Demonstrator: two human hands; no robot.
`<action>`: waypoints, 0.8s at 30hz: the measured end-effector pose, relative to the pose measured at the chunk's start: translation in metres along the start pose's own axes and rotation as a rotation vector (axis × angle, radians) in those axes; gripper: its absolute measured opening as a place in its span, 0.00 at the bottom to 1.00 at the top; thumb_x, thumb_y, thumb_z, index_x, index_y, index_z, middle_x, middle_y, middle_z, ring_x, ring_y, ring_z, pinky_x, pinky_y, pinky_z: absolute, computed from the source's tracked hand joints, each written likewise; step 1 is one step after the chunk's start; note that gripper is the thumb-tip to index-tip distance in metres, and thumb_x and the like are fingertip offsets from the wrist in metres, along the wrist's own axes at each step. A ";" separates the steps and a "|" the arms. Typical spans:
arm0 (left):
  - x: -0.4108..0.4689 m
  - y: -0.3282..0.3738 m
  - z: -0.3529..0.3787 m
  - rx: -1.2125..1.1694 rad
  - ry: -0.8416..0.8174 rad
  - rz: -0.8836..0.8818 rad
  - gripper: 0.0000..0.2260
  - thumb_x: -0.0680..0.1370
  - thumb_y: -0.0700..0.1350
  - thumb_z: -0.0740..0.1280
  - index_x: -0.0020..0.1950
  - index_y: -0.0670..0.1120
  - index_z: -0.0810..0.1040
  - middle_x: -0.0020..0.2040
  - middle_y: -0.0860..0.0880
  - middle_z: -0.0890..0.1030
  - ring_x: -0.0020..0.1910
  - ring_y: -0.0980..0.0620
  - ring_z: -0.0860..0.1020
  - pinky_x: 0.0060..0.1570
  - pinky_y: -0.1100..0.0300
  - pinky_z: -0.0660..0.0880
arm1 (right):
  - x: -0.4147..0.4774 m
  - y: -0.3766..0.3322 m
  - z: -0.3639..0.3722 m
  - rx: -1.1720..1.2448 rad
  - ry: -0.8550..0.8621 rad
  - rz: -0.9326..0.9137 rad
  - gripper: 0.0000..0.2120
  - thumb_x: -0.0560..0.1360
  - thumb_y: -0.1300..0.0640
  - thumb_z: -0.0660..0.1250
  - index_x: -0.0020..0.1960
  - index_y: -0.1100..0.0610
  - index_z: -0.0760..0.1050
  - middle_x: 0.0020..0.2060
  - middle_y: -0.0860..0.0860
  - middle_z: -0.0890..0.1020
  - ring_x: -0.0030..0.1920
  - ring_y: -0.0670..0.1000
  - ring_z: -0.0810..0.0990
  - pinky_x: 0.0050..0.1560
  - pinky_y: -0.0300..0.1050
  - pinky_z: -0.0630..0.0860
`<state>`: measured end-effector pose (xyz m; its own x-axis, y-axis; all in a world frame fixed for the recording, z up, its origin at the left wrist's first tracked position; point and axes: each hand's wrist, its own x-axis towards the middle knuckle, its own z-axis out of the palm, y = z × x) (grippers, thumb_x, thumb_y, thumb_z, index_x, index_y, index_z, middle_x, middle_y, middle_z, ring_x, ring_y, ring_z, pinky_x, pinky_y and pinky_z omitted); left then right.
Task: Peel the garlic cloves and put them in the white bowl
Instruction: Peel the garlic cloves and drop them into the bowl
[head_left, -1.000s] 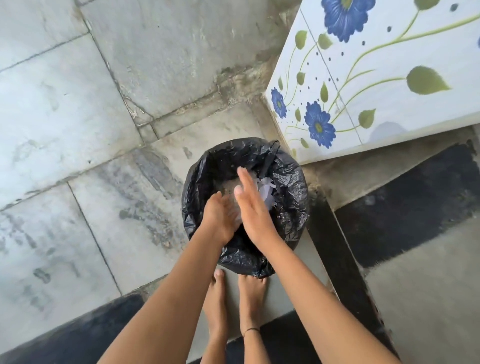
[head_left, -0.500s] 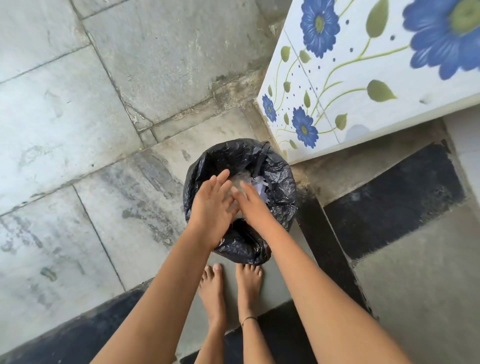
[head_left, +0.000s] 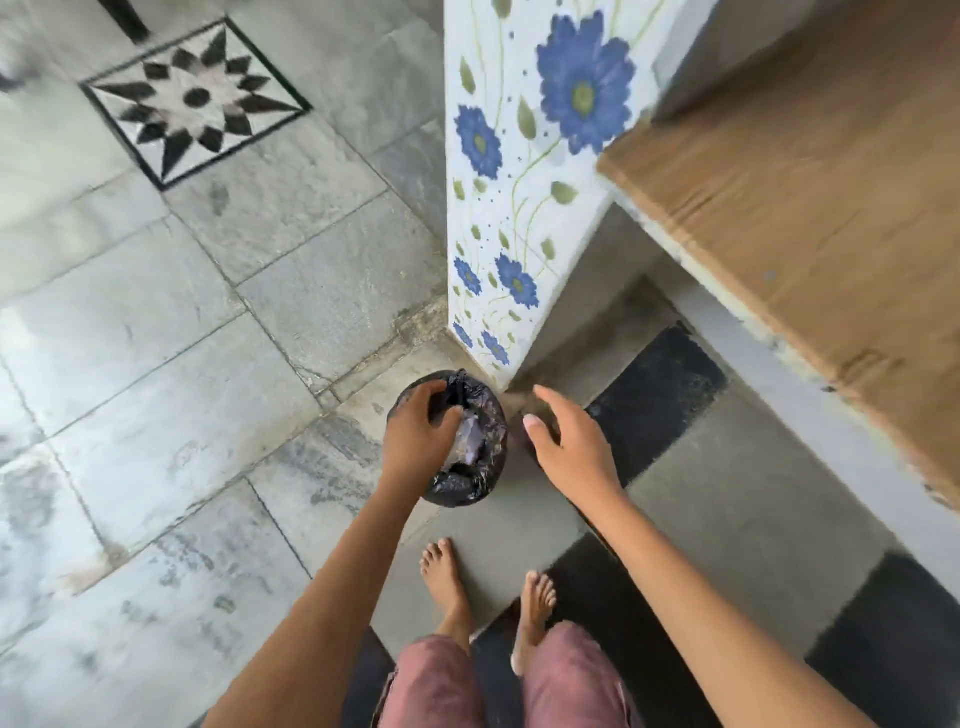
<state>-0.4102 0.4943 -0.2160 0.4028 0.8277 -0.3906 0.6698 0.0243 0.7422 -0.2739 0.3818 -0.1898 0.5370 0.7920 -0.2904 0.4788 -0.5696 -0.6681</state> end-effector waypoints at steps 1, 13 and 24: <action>-0.016 0.016 -0.004 0.038 -0.002 0.048 0.16 0.76 0.46 0.67 0.64 0.46 0.74 0.57 0.45 0.78 0.55 0.46 0.77 0.54 0.56 0.73 | -0.018 -0.004 -0.019 -0.017 0.040 -0.029 0.20 0.79 0.55 0.60 0.70 0.57 0.67 0.68 0.52 0.72 0.67 0.51 0.69 0.62 0.37 0.61; -0.220 0.236 0.098 0.079 -0.088 0.861 0.16 0.76 0.48 0.67 0.63 0.48 0.75 0.62 0.52 0.76 0.59 0.53 0.74 0.52 0.69 0.63 | -0.240 0.083 -0.236 -0.081 0.818 -0.152 0.22 0.75 0.49 0.58 0.62 0.62 0.75 0.57 0.56 0.80 0.56 0.56 0.79 0.57 0.47 0.73; -0.312 0.332 0.260 0.209 -0.218 0.982 0.15 0.75 0.43 0.69 0.61 0.45 0.78 0.60 0.47 0.78 0.55 0.46 0.78 0.48 0.65 0.67 | -0.361 0.224 -0.333 -0.150 1.002 0.154 0.25 0.74 0.47 0.56 0.61 0.62 0.76 0.55 0.57 0.81 0.55 0.58 0.80 0.55 0.51 0.77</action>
<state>-0.1513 0.0979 0.0107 0.9221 0.3094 0.2323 0.0702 -0.7242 0.6860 -0.1291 -0.1047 -0.0067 0.9006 0.1991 0.3862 0.4004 -0.7255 -0.5597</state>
